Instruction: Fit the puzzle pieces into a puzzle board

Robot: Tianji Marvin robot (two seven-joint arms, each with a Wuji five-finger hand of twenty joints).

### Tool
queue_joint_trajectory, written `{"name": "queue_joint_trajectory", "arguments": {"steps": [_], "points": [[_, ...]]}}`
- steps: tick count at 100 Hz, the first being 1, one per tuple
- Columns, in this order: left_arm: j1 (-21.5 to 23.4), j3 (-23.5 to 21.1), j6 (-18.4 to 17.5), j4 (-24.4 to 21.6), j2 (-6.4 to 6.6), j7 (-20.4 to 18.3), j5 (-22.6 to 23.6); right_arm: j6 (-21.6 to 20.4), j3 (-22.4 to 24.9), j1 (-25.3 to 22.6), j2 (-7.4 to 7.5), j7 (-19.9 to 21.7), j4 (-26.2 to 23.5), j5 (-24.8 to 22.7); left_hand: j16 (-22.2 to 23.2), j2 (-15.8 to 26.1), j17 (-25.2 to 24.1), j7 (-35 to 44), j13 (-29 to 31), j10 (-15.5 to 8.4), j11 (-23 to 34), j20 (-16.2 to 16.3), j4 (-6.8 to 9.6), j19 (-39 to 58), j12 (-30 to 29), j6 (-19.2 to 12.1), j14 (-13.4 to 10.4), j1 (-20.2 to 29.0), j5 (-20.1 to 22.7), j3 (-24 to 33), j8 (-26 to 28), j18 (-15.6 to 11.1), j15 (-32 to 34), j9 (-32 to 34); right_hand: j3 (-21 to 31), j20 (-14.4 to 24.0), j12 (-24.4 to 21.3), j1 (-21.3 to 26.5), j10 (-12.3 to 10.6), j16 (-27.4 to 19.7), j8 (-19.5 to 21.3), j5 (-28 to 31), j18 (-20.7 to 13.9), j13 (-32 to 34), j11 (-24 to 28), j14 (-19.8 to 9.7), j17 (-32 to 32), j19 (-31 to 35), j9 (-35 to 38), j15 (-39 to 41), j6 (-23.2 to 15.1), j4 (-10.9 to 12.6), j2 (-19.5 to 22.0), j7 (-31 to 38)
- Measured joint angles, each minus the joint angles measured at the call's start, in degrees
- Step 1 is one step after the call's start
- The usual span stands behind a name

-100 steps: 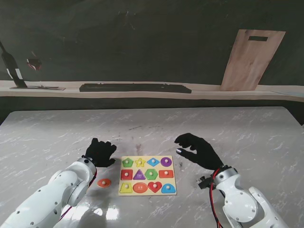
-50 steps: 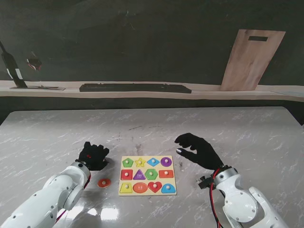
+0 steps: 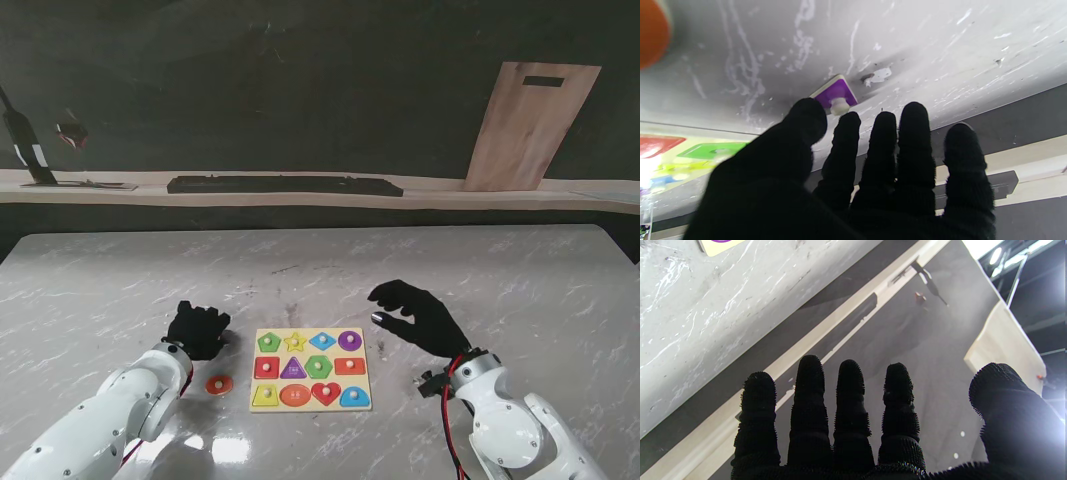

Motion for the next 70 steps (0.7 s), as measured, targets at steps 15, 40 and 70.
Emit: {"name": "queue_joint_trajectory", "arguments": {"steps": [15, 40, 70], "points": [[-0.06, -0.03, 0.03, 0.08, 0.0, -0.13, 0.08, 0.02, 0.02, 0.0, 0.0, -0.09, 0.0, -0.07, -0.64, -1.55, 0.31, 3.96, 0.08, -0.02, 0.52, -0.01, -2.2, 0.0, 0.0, -0.02, -0.01, 2.09, 0.05, -0.03, 0.01, 0.0, -0.02, 0.85, 0.0, 0.0, 0.0, 0.0, 0.0, 0.0, 0.0, 0.0, 0.0, 0.0, 0.0, 0.0, 0.0, 0.0, 0.0, 0.0, 0.0, 0.0, 0.0, 0.0], [-0.44, 0.46, 0.3, 0.6, 0.0, 0.33, 0.0, 0.07, 0.03, 0.02, -0.01, -0.06, 0.0, -0.08, -1.89, -2.18, 1.64, 9.63, 1.66, -0.18, 1.52, -0.02, -2.22, 0.0, 1.05, -1.32, -0.07, 5.86, 0.1, -2.86, -0.03, 0.0, -0.04, 3.88, 0.0, 0.0, 0.0, 0.0, 0.0, 0.0, 0.0, 0.0, 0.0, 0.0, 0.0, 0.0, 0.0, 0.0, 0.0, 0.01, 0.0, 0.0, 0.0, 0.0], [-1.91, 2.32, 1.37, 1.94, -0.01, 1.03, -1.43, 0.08, 0.01, 0.03, -0.01, -0.05, 0.02, -0.08, -1.91, -2.06, 2.83, 11.08, 3.31, -0.68, 1.56, -0.02, -2.23, 0.06, 4.67, -1.34, -0.1, 7.35, -0.09, -3.81, -0.21, 0.0, 0.59, 7.23, 0.0, 0.0, 0.0, 0.0, 0.0, 0.0, 0.0, 0.0, 0.0, 0.0, 0.0, 0.0, 0.0, 0.0, 0.0, 0.01, 0.0, 0.0, 0.0, 0.0]]}}
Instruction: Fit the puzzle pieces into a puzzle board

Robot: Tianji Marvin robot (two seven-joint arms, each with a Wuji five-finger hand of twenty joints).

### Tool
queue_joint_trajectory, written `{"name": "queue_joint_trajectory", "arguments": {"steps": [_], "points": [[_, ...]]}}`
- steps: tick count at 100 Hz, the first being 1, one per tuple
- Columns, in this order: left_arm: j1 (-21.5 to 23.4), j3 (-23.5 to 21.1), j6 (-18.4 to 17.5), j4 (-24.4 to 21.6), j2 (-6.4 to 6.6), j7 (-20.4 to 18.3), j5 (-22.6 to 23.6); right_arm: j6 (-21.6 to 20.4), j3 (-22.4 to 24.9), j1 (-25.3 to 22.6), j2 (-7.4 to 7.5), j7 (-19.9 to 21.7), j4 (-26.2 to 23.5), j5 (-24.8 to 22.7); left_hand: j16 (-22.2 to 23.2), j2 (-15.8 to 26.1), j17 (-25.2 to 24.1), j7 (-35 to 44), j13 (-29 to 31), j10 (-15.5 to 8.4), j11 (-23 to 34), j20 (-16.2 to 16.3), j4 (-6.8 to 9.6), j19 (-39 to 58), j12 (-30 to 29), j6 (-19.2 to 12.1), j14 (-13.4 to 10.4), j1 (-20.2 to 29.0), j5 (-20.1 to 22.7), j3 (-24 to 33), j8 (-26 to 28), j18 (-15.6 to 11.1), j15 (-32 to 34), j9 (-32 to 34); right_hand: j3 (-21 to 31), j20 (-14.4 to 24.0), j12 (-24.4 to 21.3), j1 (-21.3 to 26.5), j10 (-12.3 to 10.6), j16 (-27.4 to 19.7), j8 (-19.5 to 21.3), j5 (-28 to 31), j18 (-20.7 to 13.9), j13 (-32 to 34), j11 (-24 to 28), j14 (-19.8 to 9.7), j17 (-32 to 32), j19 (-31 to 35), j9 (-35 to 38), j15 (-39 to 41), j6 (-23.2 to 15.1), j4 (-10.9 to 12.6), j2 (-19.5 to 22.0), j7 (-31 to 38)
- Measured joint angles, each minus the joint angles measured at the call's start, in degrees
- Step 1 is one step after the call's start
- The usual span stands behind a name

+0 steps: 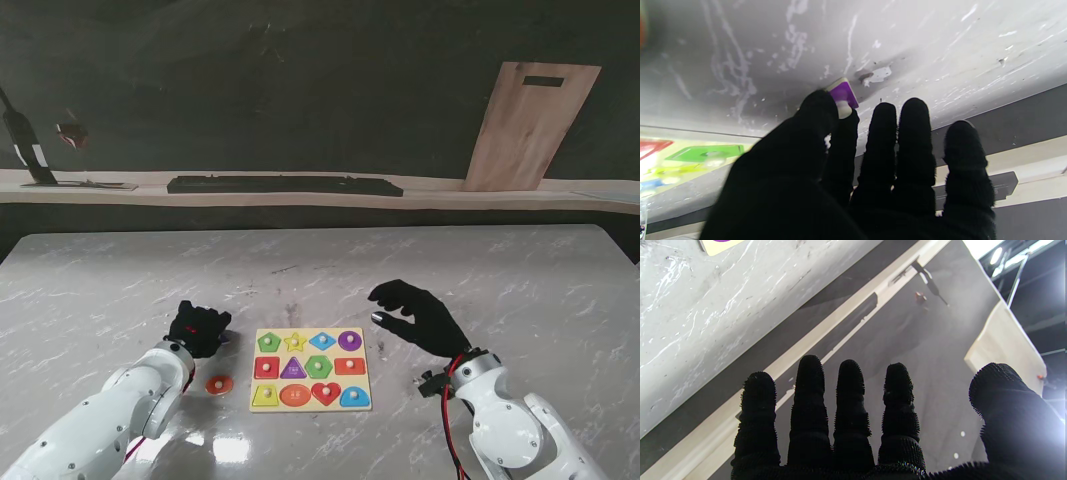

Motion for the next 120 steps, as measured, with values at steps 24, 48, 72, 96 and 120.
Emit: {"name": "queue_joint_trajectory", "arguments": {"steps": [24, 48, 72, 96, 120], "points": [[-0.4, 0.52, 0.22, 0.69, -0.11, 1.26, -1.35, -0.01, 0.0, 0.01, 0.0, -0.02, 0.0, 0.02, -2.33, -2.56, 4.66, 1.33, 4.67, -0.85, -4.31, -0.79, -0.23, 0.51, 4.08, 0.11, -1.2, 0.64, 1.6, 2.66, -0.98, 0.0, 0.97, 8.22, 0.0, 0.0, 0.0, 0.0, 0.0, 0.0, 0.0, 0.0, 0.0, 0.0, 0.0, 0.0, 0.0, 0.0, 0.0, 0.0, 0.0, 0.0, 0.01, 0.0], [-0.03, 0.34, 2.26, 1.61, -1.12, 4.47, -5.68, -0.05, 0.02, -0.03, 0.0, -0.03, 0.0, 0.01, -3.26, -6.21, 7.83, 1.86, 8.37, -0.85, -4.31, -2.11, -1.53, 0.99, 4.1, 0.42, -1.29, 0.63, 4.05, 7.3, -1.55, 0.0, 2.84, 11.4, 0.0, 0.0, 0.0, 0.0, 0.0, 0.0, 0.0, 0.0, 0.0, 0.0, 0.0, 0.0, 0.0, 0.01, 0.0, 0.0, 0.0, 0.0, 0.01, 0.0], [0.95, -0.98, 2.49, 1.61, -1.9, 5.64, -7.33, -0.09, 0.03, -0.05, 0.0, -0.05, 0.0, -0.05, -3.27, -6.23, 8.6, 4.55, 9.78, -0.83, -4.31, -2.29, -1.53, 0.99, 4.1, 0.9, -1.29, 1.45, 7.03, 10.08, -1.55, 0.0, 3.52, 12.91, 0.0, 0.0, 0.0, 0.0, 0.0, 0.0, 0.0, 0.28, 0.0, 0.0, 0.0, 0.0, 0.0, 0.01, 0.0, 0.0, 0.0, 0.0, 0.01, 0.0], [0.22, 0.1, 2.92, 2.37, -1.98, 6.14, -9.04, -0.16, 0.09, -0.08, 0.0, -0.14, 0.0, -0.09, -2.93, -6.77, 8.61, 5.1, 9.79, -0.83, -4.31, -2.61, -1.53, 0.99, 4.58, 1.07, -1.29, 1.35, 7.03, 13.1, -1.35, 0.0, 4.06, 12.93, 0.0, 0.0, 0.0, 0.0, 0.0, 0.0, 0.0, 1.13, 0.0, 0.0, 0.0, 0.0, 0.0, 0.01, 0.0, 0.0, 0.0, 0.0, 0.01, 0.01], [-0.44, 0.83, 4.95, 3.31, -2.84, 7.14, -12.28, -0.19, 0.15, -0.1, 0.0, -0.21, -0.01, -0.12, -2.93, -8.44, 8.36, 5.74, 10.32, -0.83, -4.97, -2.79, -1.34, 0.99, 4.71, 1.07, -1.29, 1.3, 7.03, 15.62, -1.31, 0.0, 4.09, 14.0, 0.0, 0.0, 0.0, 0.0, 0.0, 0.0, 0.0, 1.13, 0.0, 0.0, 0.0, 0.0, 0.0, 0.01, 0.0, 0.0, 0.0, 0.0, 0.01, 0.01]]}}
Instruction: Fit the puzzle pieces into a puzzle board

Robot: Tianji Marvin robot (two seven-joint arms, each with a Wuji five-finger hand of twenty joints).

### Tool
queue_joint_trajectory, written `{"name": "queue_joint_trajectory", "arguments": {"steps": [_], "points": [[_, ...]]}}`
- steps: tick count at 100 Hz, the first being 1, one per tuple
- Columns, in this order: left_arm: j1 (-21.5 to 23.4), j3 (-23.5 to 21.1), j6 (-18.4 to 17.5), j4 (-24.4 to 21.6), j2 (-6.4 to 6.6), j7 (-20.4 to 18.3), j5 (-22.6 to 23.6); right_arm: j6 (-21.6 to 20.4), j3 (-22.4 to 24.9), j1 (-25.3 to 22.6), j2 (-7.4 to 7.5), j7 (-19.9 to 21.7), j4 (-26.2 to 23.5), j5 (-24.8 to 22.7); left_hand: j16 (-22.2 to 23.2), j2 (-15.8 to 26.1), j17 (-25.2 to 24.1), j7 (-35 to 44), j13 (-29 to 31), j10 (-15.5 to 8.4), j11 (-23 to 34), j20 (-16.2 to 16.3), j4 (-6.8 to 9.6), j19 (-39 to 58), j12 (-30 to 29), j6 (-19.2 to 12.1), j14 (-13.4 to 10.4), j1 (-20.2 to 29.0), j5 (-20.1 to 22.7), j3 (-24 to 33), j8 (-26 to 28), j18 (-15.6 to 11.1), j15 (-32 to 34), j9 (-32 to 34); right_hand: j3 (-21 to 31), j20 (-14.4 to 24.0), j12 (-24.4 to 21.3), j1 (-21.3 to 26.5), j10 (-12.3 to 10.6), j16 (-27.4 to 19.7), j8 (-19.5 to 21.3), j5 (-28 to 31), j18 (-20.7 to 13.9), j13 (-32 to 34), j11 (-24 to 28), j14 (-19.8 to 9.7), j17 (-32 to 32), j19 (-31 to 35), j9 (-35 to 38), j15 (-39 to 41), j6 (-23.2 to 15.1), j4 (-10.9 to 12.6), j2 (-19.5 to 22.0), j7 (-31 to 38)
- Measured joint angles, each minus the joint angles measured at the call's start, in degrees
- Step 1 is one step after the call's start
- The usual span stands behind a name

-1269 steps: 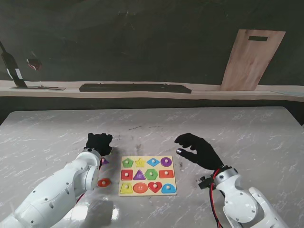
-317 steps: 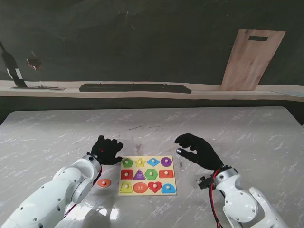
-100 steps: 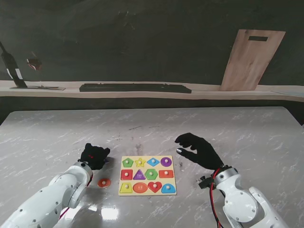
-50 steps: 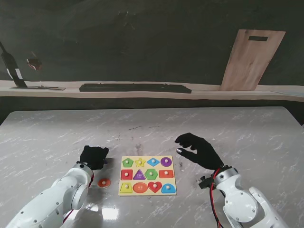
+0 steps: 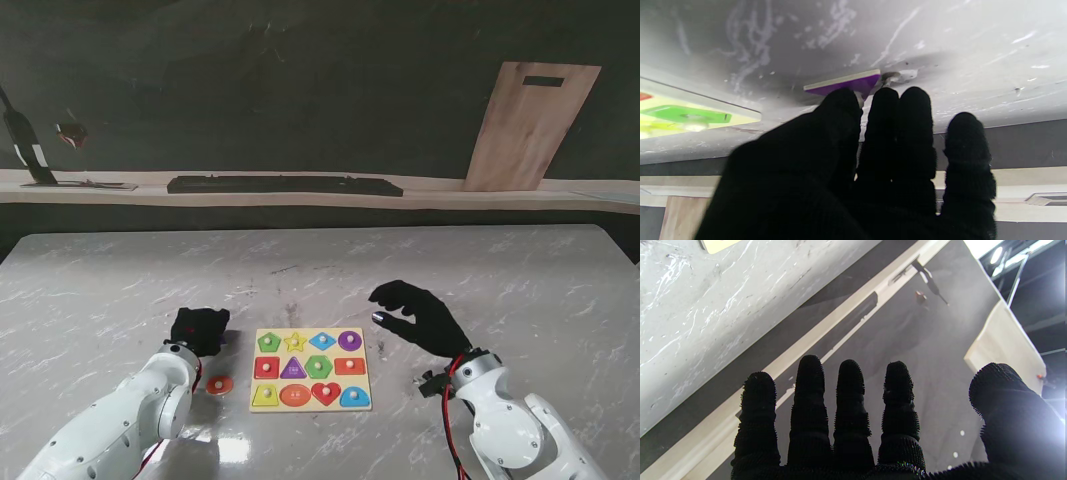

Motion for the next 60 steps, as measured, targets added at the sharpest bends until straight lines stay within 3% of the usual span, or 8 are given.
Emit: {"name": "queue_joint_trajectory", "arguments": {"steps": [32, 60], "points": [[0.23, -0.27, 1.16, 0.55, -0.8, 1.69, -2.41, -0.08, 0.07, -0.01, 0.0, -0.08, 0.0, 0.0, 0.0, -3.59, 1.82, 2.03, 2.9, 0.0, -0.02, -1.21, 0.05, -0.02, 2.38, -0.01, 0.0, -2.6, 0.85, 6.03, 0.0, 0.0, 0.0, 2.79, 0.0, 0.0, 0.0, 0.0, 0.0, 0.0, 0.0, 1.17, 0.0, 0.0, 0.0, 0.0, 0.0, 0.0, 0.0, 0.0, -0.24, 0.0, 0.0, 0.01], [2.41, -2.83, 0.69, -1.45, -1.2, 2.15, -2.03, -0.06, 0.02, -0.03, 0.0, -0.09, 0.0, 0.04, 0.0, -5.48, 2.22, 3.63, 2.97, -0.03, 0.85, -1.27, 0.05, -0.03, 3.75, -0.76, 0.0, -3.71, 1.75, 6.5, -0.07, 0.0, 1.38, 2.85, 0.0, 0.0, 0.0, 0.0, 0.0, 0.0, 0.0, 1.67, 0.0, 0.0, 0.0, 0.0, 0.0, 0.0, 0.0, 0.0, -0.41, 0.0, 0.0, 0.01]]}}
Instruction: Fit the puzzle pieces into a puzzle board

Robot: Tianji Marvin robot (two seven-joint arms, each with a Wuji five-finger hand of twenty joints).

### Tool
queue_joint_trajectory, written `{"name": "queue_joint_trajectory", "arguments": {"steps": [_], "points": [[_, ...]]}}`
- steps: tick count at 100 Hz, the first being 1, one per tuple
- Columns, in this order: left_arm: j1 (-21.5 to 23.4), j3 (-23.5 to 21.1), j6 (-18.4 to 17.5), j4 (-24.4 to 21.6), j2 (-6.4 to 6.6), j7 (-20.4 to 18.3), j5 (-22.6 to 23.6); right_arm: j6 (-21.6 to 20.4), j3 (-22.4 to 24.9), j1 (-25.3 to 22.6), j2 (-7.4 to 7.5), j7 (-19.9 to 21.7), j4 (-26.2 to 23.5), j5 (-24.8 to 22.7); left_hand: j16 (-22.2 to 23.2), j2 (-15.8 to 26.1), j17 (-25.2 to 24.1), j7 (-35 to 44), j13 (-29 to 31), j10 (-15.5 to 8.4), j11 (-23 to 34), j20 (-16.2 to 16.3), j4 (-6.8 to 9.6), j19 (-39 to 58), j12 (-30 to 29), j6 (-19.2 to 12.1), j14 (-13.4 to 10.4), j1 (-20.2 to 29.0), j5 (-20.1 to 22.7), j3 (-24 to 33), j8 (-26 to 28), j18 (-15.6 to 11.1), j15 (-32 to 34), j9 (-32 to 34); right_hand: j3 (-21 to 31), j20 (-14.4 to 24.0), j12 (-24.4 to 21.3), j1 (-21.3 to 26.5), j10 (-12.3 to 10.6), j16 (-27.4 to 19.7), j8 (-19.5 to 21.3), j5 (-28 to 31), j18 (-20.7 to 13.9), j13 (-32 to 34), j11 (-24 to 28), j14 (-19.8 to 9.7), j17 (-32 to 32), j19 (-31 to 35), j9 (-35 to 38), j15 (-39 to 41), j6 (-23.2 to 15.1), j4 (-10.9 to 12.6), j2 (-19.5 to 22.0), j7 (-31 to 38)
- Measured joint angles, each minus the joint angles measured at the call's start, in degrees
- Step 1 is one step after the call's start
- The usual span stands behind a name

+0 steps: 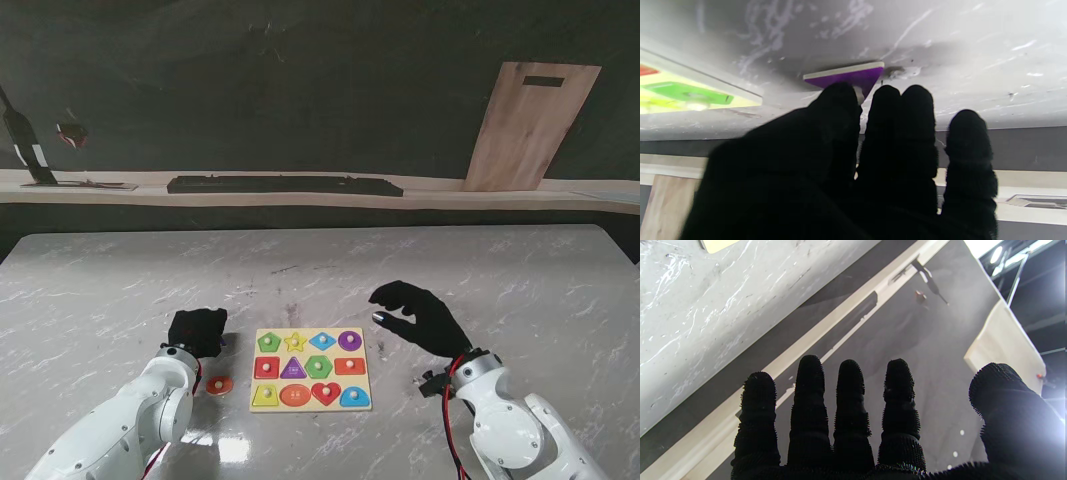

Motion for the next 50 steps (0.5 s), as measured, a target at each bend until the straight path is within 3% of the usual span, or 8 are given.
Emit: {"name": "queue_joint_trajectory", "arguments": {"steps": [28, 50], "points": [[0.03, 0.33, -1.93, -3.27, 0.25, -0.95, 1.0, 0.04, -0.04, 0.0, 0.0, 0.04, -0.01, 0.09, 0.57, -1.11, 0.09, 1.98, 0.5, 0.0, 3.49, 0.0, 0.66, 1.73, 1.75, -0.01, 0.0, -2.88, 0.0, 4.71, 0.0, 0.0, 3.28, 0.06, -0.02, 0.0, 0.0, 0.6, 0.0, 0.0, 0.0, 0.0, 0.0, 0.0, 0.0, 0.0, 0.0, 0.0, 0.0, 0.0, -0.45, 0.02, 0.05, 0.0], [-1.2, 2.83, -1.84, -5.55, 0.09, -2.21, -2.11, 0.02, -0.03, 0.01, 0.0, 0.05, -0.01, 0.18, 0.57, -2.36, 0.41, 3.44, 0.58, 0.0, 5.48, 0.04, 1.29, 2.96, 2.58, 0.27, 0.03, -3.67, -0.02, 6.6, 0.0, 0.0, 4.85, 0.06, -0.02, 0.0, 0.0, 0.61, 0.0, 0.0, 0.0, 0.0, 0.0, 0.0, 0.0, 0.0, 0.0, 0.0, 0.0, 0.0, -0.48, 0.02, 0.06, 0.0]]}}
